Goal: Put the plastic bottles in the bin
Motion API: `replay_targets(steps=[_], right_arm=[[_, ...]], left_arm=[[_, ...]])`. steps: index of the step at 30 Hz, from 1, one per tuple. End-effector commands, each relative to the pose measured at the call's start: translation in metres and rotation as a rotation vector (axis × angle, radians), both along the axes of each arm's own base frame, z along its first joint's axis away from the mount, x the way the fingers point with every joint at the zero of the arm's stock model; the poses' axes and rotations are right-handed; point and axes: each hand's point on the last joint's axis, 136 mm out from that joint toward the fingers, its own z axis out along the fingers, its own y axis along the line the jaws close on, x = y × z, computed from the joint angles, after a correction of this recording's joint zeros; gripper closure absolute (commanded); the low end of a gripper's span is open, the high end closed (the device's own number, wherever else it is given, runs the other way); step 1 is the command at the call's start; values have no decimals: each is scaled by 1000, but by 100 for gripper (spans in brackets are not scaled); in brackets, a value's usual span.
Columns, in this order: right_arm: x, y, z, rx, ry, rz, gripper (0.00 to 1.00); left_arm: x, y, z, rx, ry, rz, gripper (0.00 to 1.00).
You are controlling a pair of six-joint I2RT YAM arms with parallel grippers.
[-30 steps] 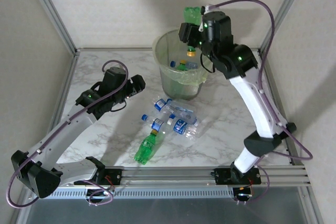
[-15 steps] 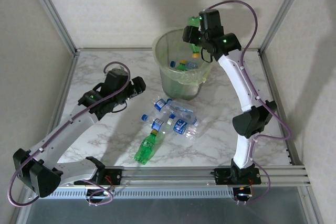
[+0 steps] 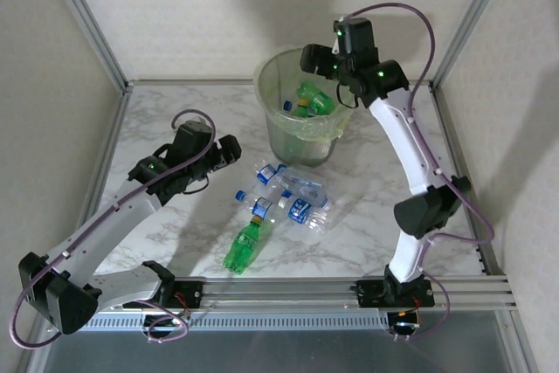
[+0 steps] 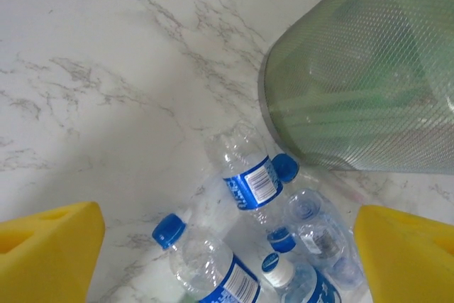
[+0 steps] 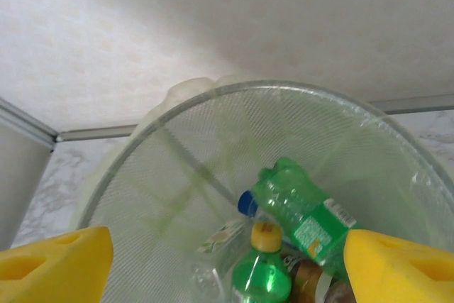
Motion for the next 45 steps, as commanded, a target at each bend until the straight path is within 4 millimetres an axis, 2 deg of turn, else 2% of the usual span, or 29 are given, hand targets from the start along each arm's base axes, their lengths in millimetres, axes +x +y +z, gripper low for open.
replay_targets(steps=[1,7,14,20,25,30,38,45], right_arm=[[-36,15,44,93,-104,85,15],[-75,25,39,105,-96,125,15],[-109,7,25,117,-80,90,16],[-130,-2,9,159,-58,91,15],[-142,-5,8,151,-61,117,15],[-148,-9,2,168,-58,109,14],[-152,-11,7,151,-65,121,14],[-153,-11,5,152,-61,123,14]], left_arm=[[-27,-3,-22,37,77,-52,10],[-64,-25,-60,57,175,-170,6],[-95,-48,-98,116,278,-296,5],[-124,-58,-115,155,323,-363,6],[-146,-70,-142,164,388,-426,5],[-152,-76,-155,239,401,-457,7],[-155,-69,-179,307,433,-446,12],[-146,-62,-191,385,425,-406,19]])
